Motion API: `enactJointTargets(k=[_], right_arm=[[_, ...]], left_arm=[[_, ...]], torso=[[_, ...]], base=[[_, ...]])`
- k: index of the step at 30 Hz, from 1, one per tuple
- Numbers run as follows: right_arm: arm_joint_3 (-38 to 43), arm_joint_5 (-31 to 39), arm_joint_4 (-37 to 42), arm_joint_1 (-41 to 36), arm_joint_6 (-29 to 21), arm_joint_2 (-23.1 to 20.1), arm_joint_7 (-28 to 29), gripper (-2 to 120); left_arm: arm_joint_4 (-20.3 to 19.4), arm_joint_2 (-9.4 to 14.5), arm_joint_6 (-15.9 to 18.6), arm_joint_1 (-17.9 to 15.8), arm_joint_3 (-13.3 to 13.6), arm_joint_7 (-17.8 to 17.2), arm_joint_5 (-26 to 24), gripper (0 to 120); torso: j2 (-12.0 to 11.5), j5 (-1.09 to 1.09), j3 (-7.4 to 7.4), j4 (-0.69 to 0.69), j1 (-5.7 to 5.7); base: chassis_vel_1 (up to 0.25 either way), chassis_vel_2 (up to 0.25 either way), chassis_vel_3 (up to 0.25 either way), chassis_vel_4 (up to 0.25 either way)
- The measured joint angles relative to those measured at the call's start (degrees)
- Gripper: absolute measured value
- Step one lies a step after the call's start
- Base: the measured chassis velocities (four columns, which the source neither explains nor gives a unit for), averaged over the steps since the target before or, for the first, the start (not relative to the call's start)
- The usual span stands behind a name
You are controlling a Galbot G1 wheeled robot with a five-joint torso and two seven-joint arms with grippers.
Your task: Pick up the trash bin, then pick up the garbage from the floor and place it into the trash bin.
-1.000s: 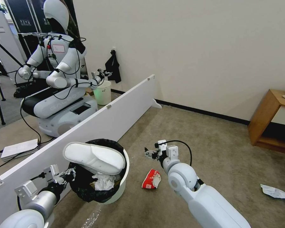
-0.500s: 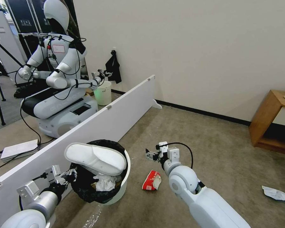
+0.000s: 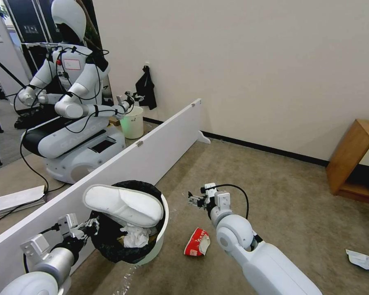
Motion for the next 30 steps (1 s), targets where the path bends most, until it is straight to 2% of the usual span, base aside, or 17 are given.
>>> enactJointTargets(k=[12,14,16,18,19,20,22,30], right_arm=[[-0.73,6.86,0.49,0.87,-2.14,1.14,0.9,100],[-1.54,12.45,0.56,1.58,-4.66,2.62,4.24,100],[-1.72,13.66,0.54,1.75,-5.3,2.94,5.23,100],[-2.43,18.32,0.27,2.31,-7.59,4.11,9.85,100],[-4.13,23.62,-0.84,2.79,-8.94,5.48,16.9,100],[-4.13,23.62,-0.84,2.79,-8.94,5.48,16.9,100],[-6.32,26.89,-3.29,2.44,-8.99,6.31,21.44,100],[-9.41,26.57,-9.77,0.51,-8.55,7.93,21.65,100]], left_arm=[[0.29,0.17,0.0,0.02,-0.2,0.02,-0.01,5],[0.33,0.21,0.01,0.07,-0.24,0.02,-0.08,5],[0.34,0.21,0.01,0.07,-0.24,0.02,-0.1,5],[0.36,0.21,0.01,0.09,-0.25,0.0,-0.13,5],[0.4,0.23,0.01,0.14,-0.25,0.0,-0.15,5],[0.4,0.23,0.01,0.14,-0.25,0.0,-0.15,5],[0.45,0.28,-0.01,0.24,-0.26,0.09,-0.2,5],[1.23,0.15,-0.27,0.25,-0.19,0.24,-0.39,5]], torso=[[0.0,0.0,0.01,0.0,0.0],[0.0,0.0,0.01,0.0,0.0],[0.0,0.0,0.01,0.0,0.0],[0.0,-0.01,0.0,0.0,0.0],[0.0,-0.01,0.01,0.0,0.0],[0.0,-0.01,0.01,0.0,0.0],[0.0,-0.01,0.0,0.01,0.0],[0.0,0.0,0.01,0.0,0.0]], base=[[0.0,0.0,0.0,0.0],[0.0,0.0,0.0,0.0],[0.0,0.0,0.0,0.0],[0.0,0.0,0.0,0.0],[0.0,0.0,0.0,0.0],[0.0,0.0,0.0,0.0],[0.0,0.0,0.0,0.0],[0.0,0.0,0.0,0.0]])
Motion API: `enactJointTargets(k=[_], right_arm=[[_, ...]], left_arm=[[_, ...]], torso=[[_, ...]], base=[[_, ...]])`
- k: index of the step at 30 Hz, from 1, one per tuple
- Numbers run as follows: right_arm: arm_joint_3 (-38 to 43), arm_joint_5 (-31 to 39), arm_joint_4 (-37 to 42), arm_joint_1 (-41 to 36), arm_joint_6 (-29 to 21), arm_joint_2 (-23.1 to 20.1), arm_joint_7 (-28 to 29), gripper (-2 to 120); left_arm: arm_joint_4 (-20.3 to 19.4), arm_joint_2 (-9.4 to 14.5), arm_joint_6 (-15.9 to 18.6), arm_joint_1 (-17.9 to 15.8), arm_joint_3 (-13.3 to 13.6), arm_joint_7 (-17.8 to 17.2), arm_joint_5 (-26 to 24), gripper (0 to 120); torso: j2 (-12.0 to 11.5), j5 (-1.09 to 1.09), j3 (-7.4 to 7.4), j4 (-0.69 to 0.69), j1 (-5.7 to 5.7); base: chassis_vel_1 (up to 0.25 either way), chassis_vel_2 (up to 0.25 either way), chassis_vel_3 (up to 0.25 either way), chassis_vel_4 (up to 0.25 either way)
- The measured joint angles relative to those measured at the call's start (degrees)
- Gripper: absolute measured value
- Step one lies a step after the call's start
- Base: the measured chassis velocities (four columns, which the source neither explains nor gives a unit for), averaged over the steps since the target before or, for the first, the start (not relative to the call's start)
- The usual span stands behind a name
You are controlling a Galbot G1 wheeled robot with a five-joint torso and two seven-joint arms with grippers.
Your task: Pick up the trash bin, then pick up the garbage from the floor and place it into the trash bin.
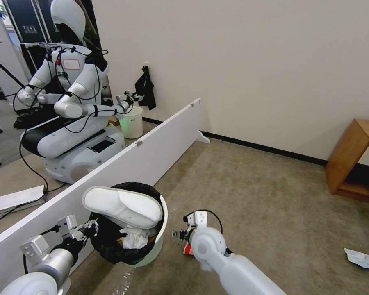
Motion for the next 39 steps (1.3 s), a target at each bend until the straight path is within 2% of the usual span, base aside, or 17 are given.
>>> enactJointTargets(k=[13,20,25,31,39], right_arm=[[-0.11,-6.35,-10.41,1.07,3.47,3.34,-2.77,100],[2.3,-9.82,-15.73,2.53,5.51,4.94,-6.94,100],[4.21,-12.99,-22.92,3.67,7.44,6.71,-10.78,100],[5.4,-15.96,-28.1,3.65,9.03,7.12,-14.14,100],[6.44,-17.64,-31.16,3.42,10.05,7.01,-16.36,100]], left_arm=[[-0.32,-0.38,-0.61,0.98,0.1,0.48,0.52,5],[-0.92,-0.87,-0.62,1.8,0.47,0.59,1.76,5],[-1.12,-0.83,-0.58,2.29,0.48,0.59,2.22,5],[-0.53,-1.26,-0.58,2.31,0.65,0.61,2.64,5],[0.13,-1.31,-0.58,2.29,0.53,0.84,2.84,5]], torso=[[0.0,0.0,0.0,0.0,0.0],[0.0,0.0,0.0,0.0,0.0],[0.0,0.0,0.0,0.0,0.0],[0.0,0.0,0.0,0.0,0.0],[0.0,0.01,0.0,-0.01,0.0]], base=[[0.0,0.0,0.0,0.0],[0.0,0.0,0.0,0.0],[0.0,0.0,0.0,0.0],[0.0,0.0,0.0,0.0],[0.0,0.0,0.0,0.0]])
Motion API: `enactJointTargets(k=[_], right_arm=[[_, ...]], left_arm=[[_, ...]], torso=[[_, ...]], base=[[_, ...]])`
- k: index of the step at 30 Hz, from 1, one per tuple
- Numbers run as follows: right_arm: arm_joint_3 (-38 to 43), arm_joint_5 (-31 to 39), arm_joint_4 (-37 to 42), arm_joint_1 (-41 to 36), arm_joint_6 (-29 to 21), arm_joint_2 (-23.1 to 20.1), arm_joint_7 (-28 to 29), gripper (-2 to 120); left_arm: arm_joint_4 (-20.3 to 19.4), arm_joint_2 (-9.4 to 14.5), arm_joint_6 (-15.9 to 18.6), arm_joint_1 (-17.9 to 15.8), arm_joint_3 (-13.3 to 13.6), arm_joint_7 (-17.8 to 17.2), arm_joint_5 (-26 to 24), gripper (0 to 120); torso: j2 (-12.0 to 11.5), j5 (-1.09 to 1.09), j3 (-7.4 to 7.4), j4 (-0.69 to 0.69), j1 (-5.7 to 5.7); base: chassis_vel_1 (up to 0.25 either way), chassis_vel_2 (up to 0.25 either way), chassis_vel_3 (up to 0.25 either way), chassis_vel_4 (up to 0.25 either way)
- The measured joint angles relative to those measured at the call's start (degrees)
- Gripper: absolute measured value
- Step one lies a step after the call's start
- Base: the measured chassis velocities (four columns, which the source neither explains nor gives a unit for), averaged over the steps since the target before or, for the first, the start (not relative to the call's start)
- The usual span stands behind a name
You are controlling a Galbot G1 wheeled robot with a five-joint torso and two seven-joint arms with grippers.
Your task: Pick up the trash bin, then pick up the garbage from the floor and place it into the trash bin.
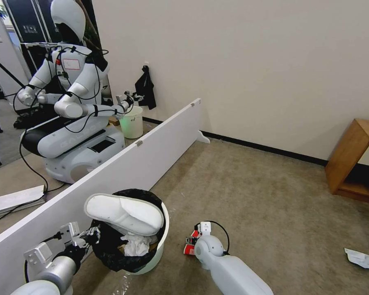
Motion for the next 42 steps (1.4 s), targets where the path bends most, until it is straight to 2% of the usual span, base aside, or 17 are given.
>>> enactJointTargets(k=[15,16,17,20,21,23,25,26,27,29,30,32,35,37,38,40,42], right_arm=[[0.66,-3.49,-4.43,0.45,1.38,1.76,-3.21,99],[0.67,-3.87,-4.88,0.41,1.43,1.94,-3.48,93],[0.67,-3.87,-4.88,0.41,1.43,1.94,-3.48,93],[1.54,-4.83,-5.89,0.21,1.5,2.43,-4.14,77],[1.54,-4.83,-5.89,0.21,1.5,2.43,-4.14,77],[1.57,-5.14,-5.79,-0.53,1.71,2.03,-4.5,66],[1.6,-5.21,-5.76,-0.7,1.81,1.96,-4.6,63],[1.66,-5.34,-5.74,-0.81,2.09,1.94,-4.73,56],[1.66,-5.34,-5.74,-0.81,2.09,1.94,-4.73,56],[1.66,-6.09,-5.79,-0.83,2.81,1.78,-5.24,44],[1.66,-6.09,-5.79,-0.83,2.81,1.78,-5.24,44],[1.74,-6.58,-5.74,-0.72,3.21,1.65,-5.61,34],[1.84,-6.71,-5.68,-0.52,3.48,1.59,-5.7,29],[1.78,-8.11,-5.46,-0.22,4.48,1.26,-6.05,14],[1.78,-8.11,-5.46,-0.22,4.48,1.26,-6.05,14],[1.77,-9.02,-5.31,-0.16,5.03,1.2,-6.19,5],[1.74,-9.12,-5.02,-0.14,5.09,1.13,-6.22,1]], left_arm=[[0.25,0.03,-0.08,-0.22,0.15,0.25,0.29,5],[0.26,0.04,-0.09,-0.21,0.14,0.27,0.31,5],[0.26,0.04,-0.09,-0.21,0.14,0.27,0.31,5],[0.26,0.19,-0.12,-0.19,0.03,0.31,0.34,5],[0.26,0.19,-0.12,-0.19,0.03,0.31,0.34,5],[0.26,0.31,-0.19,-0.19,-0.08,0.34,0.34,5],[0.26,0.31,-0.2,-0.18,-0.08,0.36,0.34,5],[0.3,0.3,-0.21,-0.18,-0.06,0.39,0.36,5],[0.3,0.3,-0.21,-0.18,-0.06,0.39,0.36,5],[0.41,0.16,-0.3,-0.14,0.04,0.53,0.53,5],[0.41,0.16,-0.3,-0.14,0.04,0.53,0.53,5],[0.42,0.15,-0.34,-0.06,0.02,0.58,0.61,5],[0.44,0.2,-0.43,0.0,-0.05,0.68,0.62,5],[0.66,0.44,-0.68,0.02,-0.27,0.84,0.65,5],[0.66,0.44,-0.68,0.02,-0.27,0.84,0.65,5],[0.7,0.43,-0.69,0.01,-0.23,0.84,0.67,5],[0.7,0.36,-0.69,-0.02,-0.11,0.84,0.7,5]], torso=[[0.0,0.0,0.0,0.0,0.0],[0.0,0.0,0.0,0.0,0.0],[0.0,0.0,0.0,0.0,0.0],[0.0,0.0,0.0,0.01,0.0],[0.0,0.0,0.0,0.01,0.0],[0.0,0.0,0.0,0.0,0.0],[0.0,0.0,0.0,-0.01,0.0],[0.0,0.0,0.0,-0.01,0.0],[0.0,0.0,0.0,-0.01,0.0],[0.0,0.0,0.0,0.01,0.0],[0.0,0.0,0.0,0.01,0.0],[0.0,0.0,0.0,0.0,0.0],[0.0,0.0,0.0,0.0,0.0],[0.0,0.0,0.0,0.0,0.0],[0.0,0.0,0.0,0.0,0.0],[0.0,0.0,0.0,0.01,0.0],[0.0,0.0,0.0,0.0,0.0]], base=[[0.0,0.0,0.0,0.0],[0.0,0.0,0.0,0.0],[0.0,0.0,0.0,0.0],[0.0,0.0,0.0,0.0],[0.0,0.0,0.0,0.0],[0.0,0.0,0.0,0.0],[0.0,0.0,0.0,0.0],[0.0,0.0,0.0,0.0],[0.0,0.0,0.0,0.0],[0.0,0.0,0.0,0.0],[0.0,0.0,0.0,0.0],[0.0,0.0,0.0,0.0],[0.0,0.0,0.0,0.0],[0.0,0.0,0.0,0.0],[0.0,0.0,0.0,0.0],[0.0,0.0,0.0,0.0],[0.0,0.0,0.0,0.0]])
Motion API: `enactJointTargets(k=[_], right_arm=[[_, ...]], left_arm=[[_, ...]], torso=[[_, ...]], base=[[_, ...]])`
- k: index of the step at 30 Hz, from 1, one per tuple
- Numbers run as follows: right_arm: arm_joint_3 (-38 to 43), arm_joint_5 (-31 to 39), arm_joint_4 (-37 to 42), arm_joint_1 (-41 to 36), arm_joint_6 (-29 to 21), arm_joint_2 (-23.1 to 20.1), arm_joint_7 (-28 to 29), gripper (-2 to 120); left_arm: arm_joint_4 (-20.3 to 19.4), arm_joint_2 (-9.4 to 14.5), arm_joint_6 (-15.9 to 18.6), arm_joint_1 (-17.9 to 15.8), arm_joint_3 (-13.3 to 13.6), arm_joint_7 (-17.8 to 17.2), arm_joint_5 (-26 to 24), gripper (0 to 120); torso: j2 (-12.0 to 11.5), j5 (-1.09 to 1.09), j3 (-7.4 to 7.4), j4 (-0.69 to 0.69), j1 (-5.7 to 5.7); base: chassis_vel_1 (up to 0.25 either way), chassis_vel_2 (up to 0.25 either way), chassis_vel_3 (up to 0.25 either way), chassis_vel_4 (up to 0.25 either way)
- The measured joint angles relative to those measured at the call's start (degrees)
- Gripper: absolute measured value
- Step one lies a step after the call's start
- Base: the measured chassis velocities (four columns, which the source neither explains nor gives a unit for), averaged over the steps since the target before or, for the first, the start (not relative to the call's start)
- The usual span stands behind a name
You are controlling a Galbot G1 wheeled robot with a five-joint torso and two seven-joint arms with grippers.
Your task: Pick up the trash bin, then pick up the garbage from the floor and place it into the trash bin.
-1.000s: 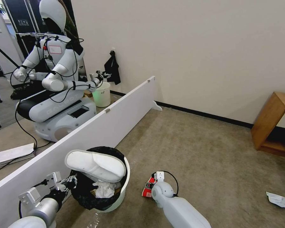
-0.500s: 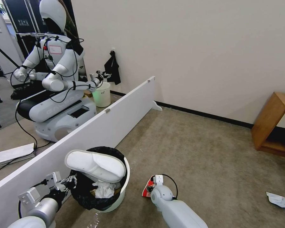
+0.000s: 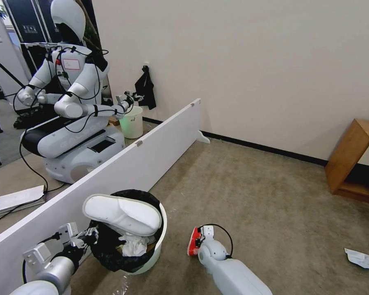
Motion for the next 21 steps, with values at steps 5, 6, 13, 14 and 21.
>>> enactJointTargets(k=[5,6,13,14,21], right_arm=[[-0.04,-0.03,0.45,0.17,0.12,-0.11,-0.09,0],[0.2,-0.04,0.52,0.36,0.22,-0.07,-0.15,0],[1.23,-0.88,1.71,0.51,0.68,-0.53,-0.7,0],[1.69,-1.11,2.54,0.51,0.75,-0.78,-0.71,0],[5.39,-1.76,11.04,0.9,2.58,-3.55,-0.5,0]], left_arm=[[0.14,-0.14,0.0,-0.2,0.23,0.02,0.05,5],[0.18,-0.14,0.0,-0.3,0.2,0.02,0.04,5],[0.18,0.12,-0.01,-0.17,-0.13,0.02,-0.26,5],[0.18,0.15,-0.01,-0.16,-0.13,0.02,-0.29,5],[-0.18,0.01,1.53,-1.18,0.43,-2.01,-1.6,5]], torso=[[0.0,0.0,0.0,-0.01,0.0],[0.01,0.0,0.0,-0.01,0.0],[0.0,0.0,0.0,0.0,0.0],[0.0,0.0,0.0,0.0,0.0],[0.0,0.0,0.0,0.0,0.0]], base=[[0.0,0.0,0.0,0.0],[0.0,0.0,0.0,0.0],[0.0,0.0,0.0,0.0],[0.0,0.0,0.0,0.0],[0.0,0.0,0.0,0.0]])
